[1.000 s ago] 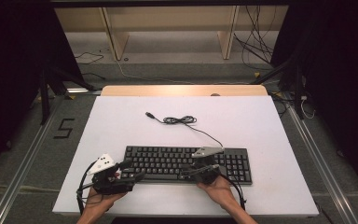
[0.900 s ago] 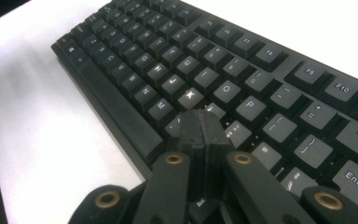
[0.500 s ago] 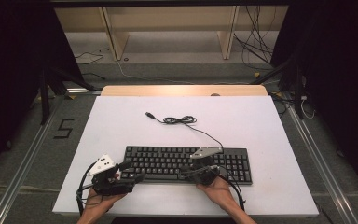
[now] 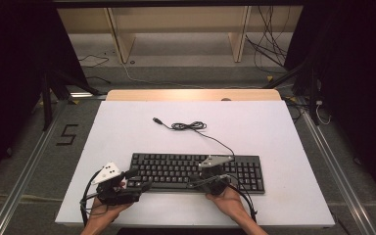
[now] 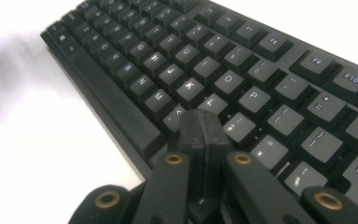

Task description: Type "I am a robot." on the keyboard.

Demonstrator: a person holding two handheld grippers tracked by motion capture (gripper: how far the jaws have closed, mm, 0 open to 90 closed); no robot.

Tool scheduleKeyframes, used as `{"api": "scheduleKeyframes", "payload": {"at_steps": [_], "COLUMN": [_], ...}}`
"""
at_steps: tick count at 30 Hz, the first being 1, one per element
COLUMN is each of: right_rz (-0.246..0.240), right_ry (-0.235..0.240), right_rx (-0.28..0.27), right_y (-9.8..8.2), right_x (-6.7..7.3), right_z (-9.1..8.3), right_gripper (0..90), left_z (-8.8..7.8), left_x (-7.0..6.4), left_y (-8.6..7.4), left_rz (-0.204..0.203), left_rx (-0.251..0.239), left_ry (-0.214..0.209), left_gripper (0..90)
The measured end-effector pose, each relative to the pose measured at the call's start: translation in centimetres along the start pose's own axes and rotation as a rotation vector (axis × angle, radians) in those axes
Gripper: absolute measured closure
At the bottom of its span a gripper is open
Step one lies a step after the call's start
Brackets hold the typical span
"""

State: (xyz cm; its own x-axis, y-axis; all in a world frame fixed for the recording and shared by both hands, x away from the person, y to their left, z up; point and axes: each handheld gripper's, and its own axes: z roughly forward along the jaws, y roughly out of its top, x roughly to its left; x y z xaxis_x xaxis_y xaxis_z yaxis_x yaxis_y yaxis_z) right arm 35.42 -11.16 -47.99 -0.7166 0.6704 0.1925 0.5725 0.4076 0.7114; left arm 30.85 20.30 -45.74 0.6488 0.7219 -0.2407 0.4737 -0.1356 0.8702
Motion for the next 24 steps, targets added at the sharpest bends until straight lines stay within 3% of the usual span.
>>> {"api": "scheduleKeyframes", "payload": {"at_steps": [14,24], "right_rz": [0.04,0.045], "right_ry": [0.031,0.039], "right_rx": [-0.115,-0.149], "right_y": [0.2,0.0], "right_x": [-1.1,-1.3], "right_z": [-2.9,-4.2], "right_gripper": [70.7,61.4], "left_z": [0.0,0.0], "left_x": [0.1,0.1], "left_y": [0.0,0.0], "left_rz": [-0.002,-0.007], "left_rx": [-0.001,-0.002], "left_ry": [-0.002,-0.001], "left_gripper": [25.1,25.0]}}
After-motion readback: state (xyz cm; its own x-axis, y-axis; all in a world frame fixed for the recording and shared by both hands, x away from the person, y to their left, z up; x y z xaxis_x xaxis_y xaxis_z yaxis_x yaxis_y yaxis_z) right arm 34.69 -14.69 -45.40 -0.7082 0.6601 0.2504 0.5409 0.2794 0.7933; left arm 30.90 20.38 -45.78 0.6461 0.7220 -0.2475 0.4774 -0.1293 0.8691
